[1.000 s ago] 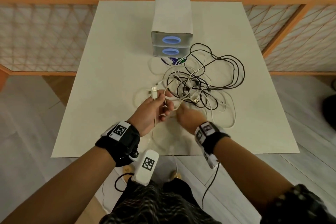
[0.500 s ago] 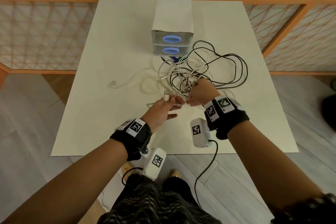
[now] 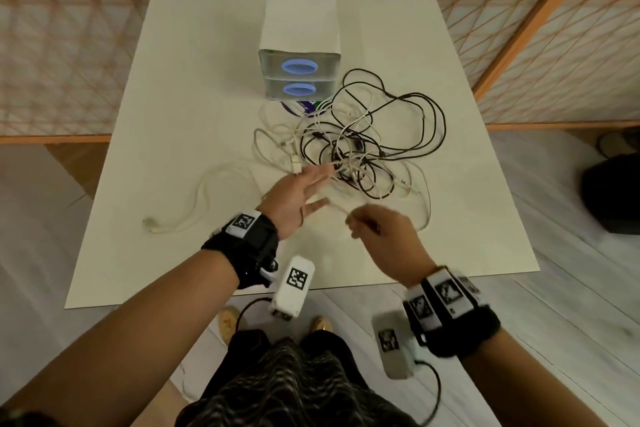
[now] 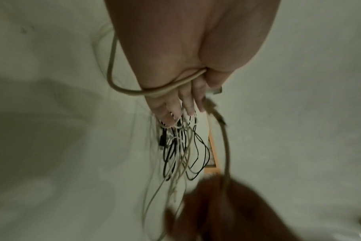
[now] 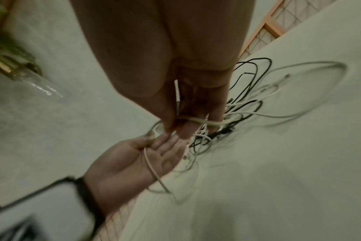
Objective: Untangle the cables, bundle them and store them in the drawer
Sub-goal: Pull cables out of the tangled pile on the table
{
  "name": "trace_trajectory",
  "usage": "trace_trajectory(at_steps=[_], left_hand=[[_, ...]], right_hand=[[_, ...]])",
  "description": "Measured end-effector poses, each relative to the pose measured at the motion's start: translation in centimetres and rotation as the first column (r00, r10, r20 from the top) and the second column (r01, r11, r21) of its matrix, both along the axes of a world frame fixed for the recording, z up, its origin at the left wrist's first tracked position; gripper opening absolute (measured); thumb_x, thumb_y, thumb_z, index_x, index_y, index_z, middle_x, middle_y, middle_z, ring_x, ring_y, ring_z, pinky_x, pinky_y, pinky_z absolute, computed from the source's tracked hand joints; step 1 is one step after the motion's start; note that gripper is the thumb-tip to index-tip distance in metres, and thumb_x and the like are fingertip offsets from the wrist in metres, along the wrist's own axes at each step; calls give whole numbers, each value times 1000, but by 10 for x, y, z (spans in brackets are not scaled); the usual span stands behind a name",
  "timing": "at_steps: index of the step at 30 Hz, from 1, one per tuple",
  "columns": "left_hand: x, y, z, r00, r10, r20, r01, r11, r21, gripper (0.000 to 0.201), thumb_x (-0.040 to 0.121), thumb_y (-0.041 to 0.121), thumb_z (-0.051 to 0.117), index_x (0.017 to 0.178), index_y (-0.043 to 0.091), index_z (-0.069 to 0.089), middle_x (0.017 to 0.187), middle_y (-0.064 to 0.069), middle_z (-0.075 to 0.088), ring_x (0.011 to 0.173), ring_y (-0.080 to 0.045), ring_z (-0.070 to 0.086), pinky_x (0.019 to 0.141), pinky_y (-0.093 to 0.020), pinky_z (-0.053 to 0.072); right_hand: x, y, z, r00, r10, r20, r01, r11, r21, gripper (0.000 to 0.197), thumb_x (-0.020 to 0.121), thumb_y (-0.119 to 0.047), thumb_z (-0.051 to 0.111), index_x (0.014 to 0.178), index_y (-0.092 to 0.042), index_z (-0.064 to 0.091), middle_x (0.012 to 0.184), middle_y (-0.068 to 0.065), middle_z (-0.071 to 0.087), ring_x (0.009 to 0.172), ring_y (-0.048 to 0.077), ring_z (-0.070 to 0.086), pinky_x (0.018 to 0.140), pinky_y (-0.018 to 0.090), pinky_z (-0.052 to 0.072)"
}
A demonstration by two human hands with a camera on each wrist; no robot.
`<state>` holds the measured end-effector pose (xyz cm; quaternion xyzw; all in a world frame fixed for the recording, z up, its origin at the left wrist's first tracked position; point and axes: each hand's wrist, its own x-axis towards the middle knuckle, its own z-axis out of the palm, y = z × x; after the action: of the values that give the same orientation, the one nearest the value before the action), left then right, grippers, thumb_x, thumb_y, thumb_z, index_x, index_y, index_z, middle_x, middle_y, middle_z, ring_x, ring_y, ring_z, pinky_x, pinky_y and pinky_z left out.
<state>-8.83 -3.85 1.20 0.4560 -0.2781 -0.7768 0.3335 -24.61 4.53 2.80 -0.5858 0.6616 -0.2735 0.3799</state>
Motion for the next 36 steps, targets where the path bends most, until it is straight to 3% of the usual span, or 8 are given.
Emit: trace_trajectory(at_steps=[4,8,15,18,23,28,33,36], left_hand=[[5,-19,10,944,144,-297,-97,981,168,34,101,32,35,113,12,60,124,-5,64,113,-22,61,86,-38,55],[5,-28,27,962,83,-262,-52,991,122,35,101,31,31,94,13,60,59,4,59,44,-6,49,39,-15,36],[17,13,5,991,-123,-42,125,991,53,38,102,32,27,79,13,51,50,6,32,37,-4,21,35,-17,15],[27,33,-6,992,-125,0,124,989,85,43,100,37,30,73,13,53,50,3,35,41,-8,27,40,-19,23],[54,39,-10,987,-91,134,84,995,59,49,99,46,27,74,13,54,49,4,32,41,-9,24,45,-22,22],[73,26,18,999,40,-15,-40,999,-6,30,89,42,44,72,19,50,47,8,28,36,-4,20,42,-21,11],[46,42,38,987,-153,-41,150,986,-67,30,93,40,35,76,17,47,49,7,29,38,-4,18,41,-21,10],[20,54,51,962,-250,-111,237,964,-117,32,90,42,35,76,15,45,48,6,27,38,-4,18,40,-21,9]], right_hand=[[-17,53,-22,951,310,-5,-309,949,62,11,82,-12,58,80,-16,69,89,-2,63,81,9,60,75,17,46],[-34,66,-51,889,409,-204,-367,905,215,24,80,-4,52,91,-11,72,111,5,62,106,17,56,92,14,35],[-28,29,-50,958,-184,-222,169,982,-84,26,83,-23,65,105,-12,58,99,0,50,77,16,53,73,34,49],[-22,16,-57,924,58,-378,14,982,186,46,85,-31,61,126,-15,47,120,7,44,98,27,56,85,38,50],[-17,31,-60,821,326,-469,-245,943,226,21,90,-13,44,97,-4,62,105,12,53,91,32,58,73,38,47],[-29,63,-64,571,688,-447,-418,713,563,26,92,-11,37,102,-6,61,113,11,54,102,28,56,82,33,44],[-6,43,-21,897,382,-221,-340,918,205,25,88,-33,58,105,-15,62,95,-1,62,82,13,62,69,19,45],[27,29,15,930,365,35,-367,925,103,42,82,-40,65,118,-21,55,88,-20,57,68,-6,58,64,4,42]])
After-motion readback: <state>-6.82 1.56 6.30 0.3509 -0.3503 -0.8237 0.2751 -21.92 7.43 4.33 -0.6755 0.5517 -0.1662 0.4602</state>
